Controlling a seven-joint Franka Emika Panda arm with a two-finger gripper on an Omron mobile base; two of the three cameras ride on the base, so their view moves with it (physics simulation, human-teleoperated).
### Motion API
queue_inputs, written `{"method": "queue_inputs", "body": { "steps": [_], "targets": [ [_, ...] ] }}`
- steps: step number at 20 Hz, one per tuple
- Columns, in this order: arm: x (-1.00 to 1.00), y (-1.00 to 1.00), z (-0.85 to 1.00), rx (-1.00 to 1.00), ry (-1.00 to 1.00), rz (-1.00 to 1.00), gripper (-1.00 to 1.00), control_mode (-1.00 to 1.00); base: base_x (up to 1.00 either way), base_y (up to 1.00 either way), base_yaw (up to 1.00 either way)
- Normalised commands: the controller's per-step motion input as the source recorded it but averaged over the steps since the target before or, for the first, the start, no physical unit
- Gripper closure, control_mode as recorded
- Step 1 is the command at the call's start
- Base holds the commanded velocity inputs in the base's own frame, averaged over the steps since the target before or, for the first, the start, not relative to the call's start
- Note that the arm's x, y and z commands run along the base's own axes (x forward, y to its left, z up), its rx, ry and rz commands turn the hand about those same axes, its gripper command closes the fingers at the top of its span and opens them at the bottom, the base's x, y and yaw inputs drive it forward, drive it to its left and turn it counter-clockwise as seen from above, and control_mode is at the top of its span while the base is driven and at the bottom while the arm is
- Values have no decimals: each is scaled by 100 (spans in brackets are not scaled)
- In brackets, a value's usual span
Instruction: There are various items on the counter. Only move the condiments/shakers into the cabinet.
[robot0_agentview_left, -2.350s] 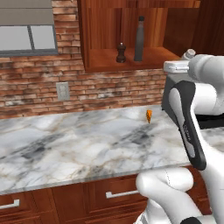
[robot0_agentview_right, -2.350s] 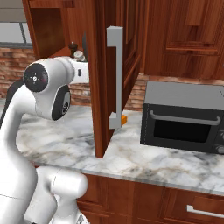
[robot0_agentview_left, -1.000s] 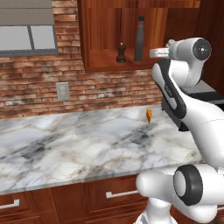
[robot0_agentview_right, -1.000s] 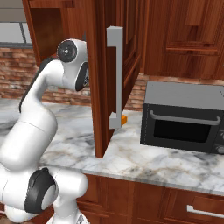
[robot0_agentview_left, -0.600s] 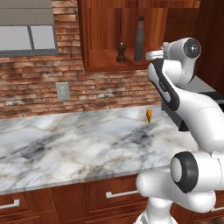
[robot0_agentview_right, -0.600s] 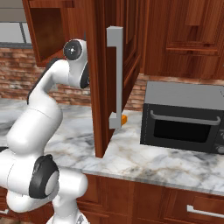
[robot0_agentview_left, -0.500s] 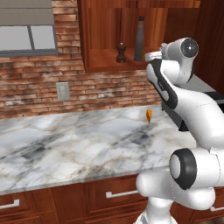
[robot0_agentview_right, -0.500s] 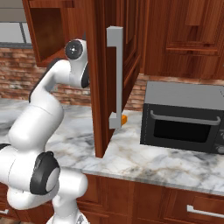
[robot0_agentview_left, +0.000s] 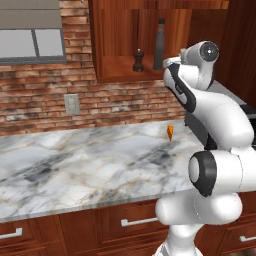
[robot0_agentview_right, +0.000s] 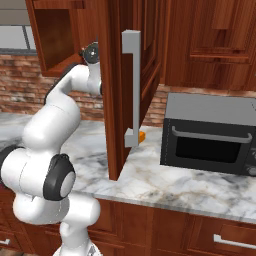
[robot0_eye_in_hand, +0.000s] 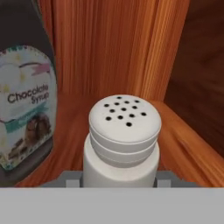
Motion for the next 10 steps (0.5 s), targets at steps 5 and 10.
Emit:
{"method": "queue_inputs", "body": {
  "steps": [5,10],
  "targets": [
    [42,-26,-5,0,0,0,100,-100,0,0,0],
    [47,-21,-18,0,0,0,100,-100,0,0,0]
  ]
}}
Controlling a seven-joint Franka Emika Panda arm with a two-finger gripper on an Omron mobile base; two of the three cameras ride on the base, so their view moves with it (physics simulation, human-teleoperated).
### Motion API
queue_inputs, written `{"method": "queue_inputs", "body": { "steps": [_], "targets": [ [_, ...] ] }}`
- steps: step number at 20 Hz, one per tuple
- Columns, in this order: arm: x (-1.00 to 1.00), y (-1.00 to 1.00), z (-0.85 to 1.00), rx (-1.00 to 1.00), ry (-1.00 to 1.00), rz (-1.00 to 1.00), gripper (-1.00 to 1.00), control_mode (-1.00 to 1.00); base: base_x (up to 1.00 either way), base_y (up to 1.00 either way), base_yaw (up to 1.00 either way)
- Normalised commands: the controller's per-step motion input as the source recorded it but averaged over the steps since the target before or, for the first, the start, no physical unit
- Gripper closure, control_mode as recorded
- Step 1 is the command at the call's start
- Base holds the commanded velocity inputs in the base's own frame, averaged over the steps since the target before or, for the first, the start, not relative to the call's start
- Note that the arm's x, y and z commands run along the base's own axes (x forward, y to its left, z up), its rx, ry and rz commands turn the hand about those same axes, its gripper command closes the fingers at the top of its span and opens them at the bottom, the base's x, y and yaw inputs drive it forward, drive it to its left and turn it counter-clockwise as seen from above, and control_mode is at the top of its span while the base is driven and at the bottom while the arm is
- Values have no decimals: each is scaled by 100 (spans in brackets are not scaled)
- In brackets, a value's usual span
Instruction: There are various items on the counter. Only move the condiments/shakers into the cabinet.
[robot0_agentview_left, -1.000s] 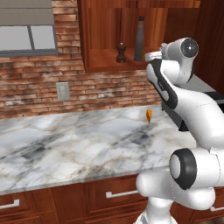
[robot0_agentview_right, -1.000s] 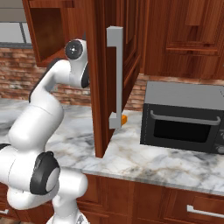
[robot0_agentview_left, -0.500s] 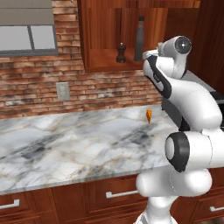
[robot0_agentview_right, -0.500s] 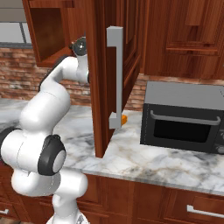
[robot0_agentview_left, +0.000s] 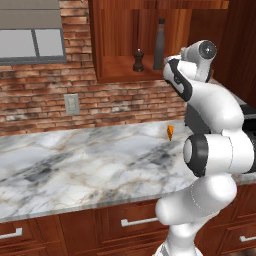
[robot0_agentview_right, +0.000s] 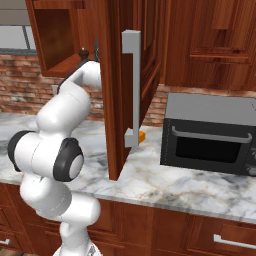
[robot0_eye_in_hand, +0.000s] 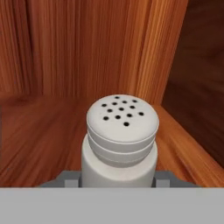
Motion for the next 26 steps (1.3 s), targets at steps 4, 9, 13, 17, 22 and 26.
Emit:
{"method": "queue_inputs", "body": {
  "steps": [4,9,13,17,22,26],
  "targets": [
    [50,-11,-29,0,5,0,100,-100,0,0,0],
    [42,0,-33,0,5,0,100,-100,0,0,0],
    [8,0,-45,0,2,0,-100,-100,0,0,0],
    [-1,0,0,0,0,0,-100,-100,0,0,0],
    [-82,0,-2,0,-13,0,-100,-100,0,0,0],
    [-100,-2,-13,0,-26,0,-100,-100,0,0,0]
  ]
}}
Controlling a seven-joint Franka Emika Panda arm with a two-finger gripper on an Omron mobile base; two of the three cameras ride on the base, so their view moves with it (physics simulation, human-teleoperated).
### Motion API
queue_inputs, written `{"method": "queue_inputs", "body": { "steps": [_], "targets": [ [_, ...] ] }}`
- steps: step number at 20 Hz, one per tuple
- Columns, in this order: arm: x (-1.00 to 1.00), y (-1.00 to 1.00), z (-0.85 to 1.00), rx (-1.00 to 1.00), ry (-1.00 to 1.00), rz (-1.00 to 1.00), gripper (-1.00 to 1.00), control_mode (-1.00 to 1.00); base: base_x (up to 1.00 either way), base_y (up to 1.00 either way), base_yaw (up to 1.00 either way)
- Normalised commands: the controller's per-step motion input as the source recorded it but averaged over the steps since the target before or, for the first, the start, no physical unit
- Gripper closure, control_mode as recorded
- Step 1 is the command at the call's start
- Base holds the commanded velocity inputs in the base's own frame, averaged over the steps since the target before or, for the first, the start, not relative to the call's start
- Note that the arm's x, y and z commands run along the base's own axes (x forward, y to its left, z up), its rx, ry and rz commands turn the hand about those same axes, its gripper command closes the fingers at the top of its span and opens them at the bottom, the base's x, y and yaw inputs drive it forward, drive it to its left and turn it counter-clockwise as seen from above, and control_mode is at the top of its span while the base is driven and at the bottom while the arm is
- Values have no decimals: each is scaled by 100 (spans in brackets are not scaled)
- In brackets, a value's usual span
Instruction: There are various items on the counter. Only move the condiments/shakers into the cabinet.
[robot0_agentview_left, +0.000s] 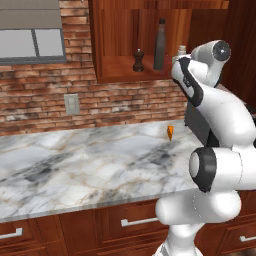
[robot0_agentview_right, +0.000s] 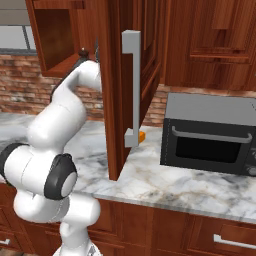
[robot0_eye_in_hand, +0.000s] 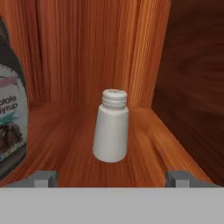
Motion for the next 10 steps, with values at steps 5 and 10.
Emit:
{"method": "queue_inputs", "body": {
  "steps": [5,10],
  "targets": [
    [-100,0,-13,0,-35,0,-100,-100,0,0,0],
    [-100,0,-5,0,-34,0,-100,-100,0,0,0]
  ]
}}
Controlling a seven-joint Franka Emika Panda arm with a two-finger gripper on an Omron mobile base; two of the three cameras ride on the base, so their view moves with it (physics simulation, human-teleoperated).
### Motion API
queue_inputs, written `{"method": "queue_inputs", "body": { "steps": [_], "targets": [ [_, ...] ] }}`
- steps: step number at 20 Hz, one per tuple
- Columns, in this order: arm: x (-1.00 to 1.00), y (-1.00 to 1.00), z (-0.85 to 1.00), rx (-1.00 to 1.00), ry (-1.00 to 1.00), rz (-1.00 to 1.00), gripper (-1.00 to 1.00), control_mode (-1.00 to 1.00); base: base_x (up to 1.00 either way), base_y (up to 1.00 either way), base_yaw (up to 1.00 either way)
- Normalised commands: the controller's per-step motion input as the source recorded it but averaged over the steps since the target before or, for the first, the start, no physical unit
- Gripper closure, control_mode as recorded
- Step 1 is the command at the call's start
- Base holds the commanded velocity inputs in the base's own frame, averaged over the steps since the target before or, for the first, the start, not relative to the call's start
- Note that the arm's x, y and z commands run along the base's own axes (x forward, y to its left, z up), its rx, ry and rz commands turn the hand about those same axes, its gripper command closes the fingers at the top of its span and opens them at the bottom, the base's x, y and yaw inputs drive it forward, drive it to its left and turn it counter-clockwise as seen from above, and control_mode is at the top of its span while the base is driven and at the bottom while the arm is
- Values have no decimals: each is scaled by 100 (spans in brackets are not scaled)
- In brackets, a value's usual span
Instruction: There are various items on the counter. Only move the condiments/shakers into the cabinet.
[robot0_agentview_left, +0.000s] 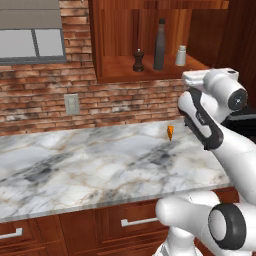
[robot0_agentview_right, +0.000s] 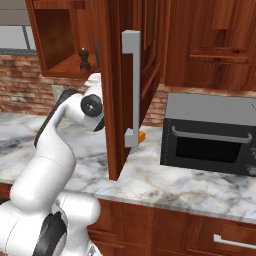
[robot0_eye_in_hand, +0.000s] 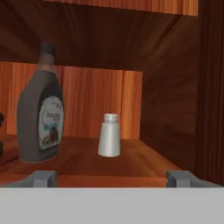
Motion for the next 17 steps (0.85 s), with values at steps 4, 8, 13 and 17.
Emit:
{"method": "queue_inputs", "body": {
  "steps": [4,8,13,17],
  "targets": [
    [-67,-20,-1,5,-12,-7,-100,-100,0,0,0],
    [-54,49,-12,-13,16,14,-100,-100,0,0,0],
    [-66,100,-44,-30,30,16,-100,-100,0,0,0],
    [-77,100,-32,-30,30,17,-100,-100,0,0,0]
  ]
}}
